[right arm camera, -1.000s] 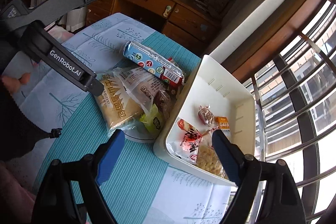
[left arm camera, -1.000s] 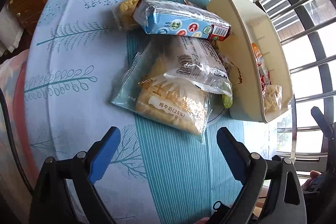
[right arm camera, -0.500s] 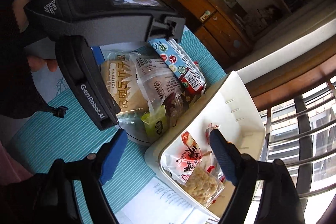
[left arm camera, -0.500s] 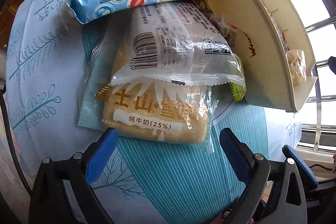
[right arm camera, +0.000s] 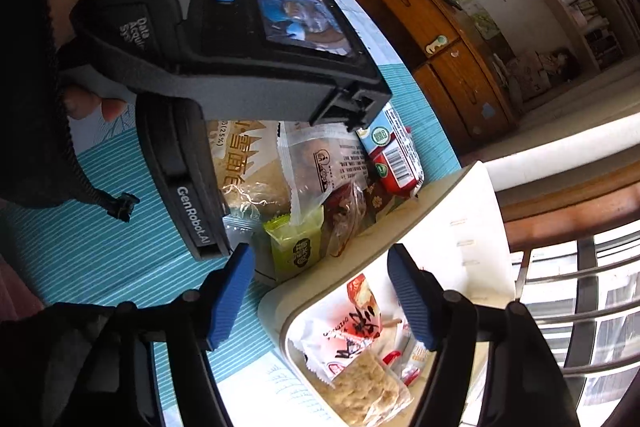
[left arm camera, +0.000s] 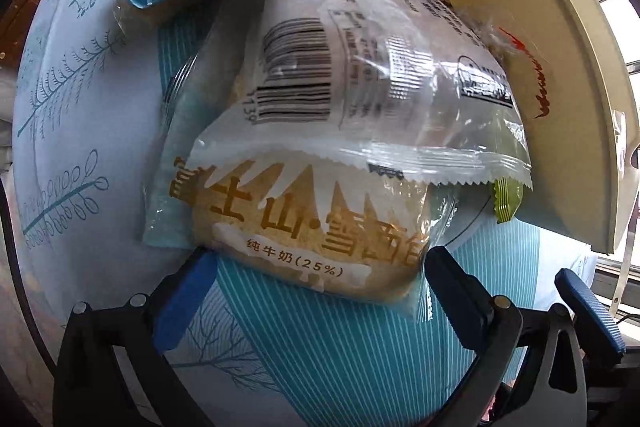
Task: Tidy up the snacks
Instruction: 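Grasp the bread pack with the left gripper while the right grasps the green sachet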
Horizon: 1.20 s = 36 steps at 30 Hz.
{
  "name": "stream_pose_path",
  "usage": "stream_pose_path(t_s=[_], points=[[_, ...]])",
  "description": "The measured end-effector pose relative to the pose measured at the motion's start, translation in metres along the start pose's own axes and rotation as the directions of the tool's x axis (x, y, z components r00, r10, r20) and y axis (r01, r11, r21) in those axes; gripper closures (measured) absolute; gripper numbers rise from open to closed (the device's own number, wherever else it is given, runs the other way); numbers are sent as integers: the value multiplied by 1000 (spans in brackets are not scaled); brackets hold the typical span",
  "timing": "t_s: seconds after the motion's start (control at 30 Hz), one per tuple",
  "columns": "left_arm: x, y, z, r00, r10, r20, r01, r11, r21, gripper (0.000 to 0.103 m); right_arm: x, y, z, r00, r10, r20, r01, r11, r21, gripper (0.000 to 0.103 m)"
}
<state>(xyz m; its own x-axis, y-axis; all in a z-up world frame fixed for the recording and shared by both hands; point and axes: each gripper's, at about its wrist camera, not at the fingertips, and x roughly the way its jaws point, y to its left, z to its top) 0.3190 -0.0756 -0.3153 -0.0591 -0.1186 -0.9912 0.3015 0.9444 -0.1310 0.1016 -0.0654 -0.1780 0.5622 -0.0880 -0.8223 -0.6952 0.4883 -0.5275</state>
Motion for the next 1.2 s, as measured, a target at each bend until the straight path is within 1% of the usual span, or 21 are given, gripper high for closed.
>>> stream_pose_path(t_s=[0.07,0.13,0.17,0.2,0.23,0.27,0.3,0.33,0.4,0.5,0.7,0.97,1.0,1.07,1.2], points=[[1,-3,0,1000,5,9,-5,1000,0,1,4,0,1,1000,15,2,-15,1000,-20,36],[-1,-2,0,1000,9,18,-9,1000,-5,3,7,0,2,999,32,3,-32,999,-41,41],[-2,-2,0,1000,12,23,-12,1000,-4,7,9,1,2,999,39,3,-39,998,-55,42],[-3,-2,-1,999,14,34,-14,1000,0,14,11,1,2,999,45,2,-45,997,-66,43],[-5,-2,-5,999,11,44,-11,1000,3,18,13,2,3,999,52,1,-52,996,-73,45],[-6,-2,-13,999,8,52,-8,1000,3,25,14,2,4,998,63,-1,-63,995,-80,46],[-8,-3,-14,998,6,59,-6,1000,0,33,16,2,4,997,73,-4,-73,994,-87,46],[-9,-2,-15,998,4,63,-4,1000,-5,37,18,2,5,997,77,-7,-78,993,-94,47],[-11,3,-15,997,-7,73,9,1000,-24,50,24,3,6,996,93,-20,-94,990,-108,48],[-13,11,-18,995,-38,89,43,997,-58,61,30,6,8,993,112,-44,-117,985,-126,50],[-14,23,-24,987,-110,114,120,989,-84,69,38,16,14,985,153,-80,-165,971,-175,50],[-20,36,-31,980,-147,132,161,982,-99,74,43,42,14,970,191,-151,-228,932,-282,50],[-25,54,-39,980,-149,134,163,981,-101,75,43,45,14,969,191,-160,-231,928,-293,50],[-30,76,-56,978,-154,138,170,979,-116,77,45,51,13,967,185,-175,-233,919,-318,50],[-29,93,-72,976,-164,141,187,968,-165,82,48,60,13,963,182,-196,-243,901,-359,50]])
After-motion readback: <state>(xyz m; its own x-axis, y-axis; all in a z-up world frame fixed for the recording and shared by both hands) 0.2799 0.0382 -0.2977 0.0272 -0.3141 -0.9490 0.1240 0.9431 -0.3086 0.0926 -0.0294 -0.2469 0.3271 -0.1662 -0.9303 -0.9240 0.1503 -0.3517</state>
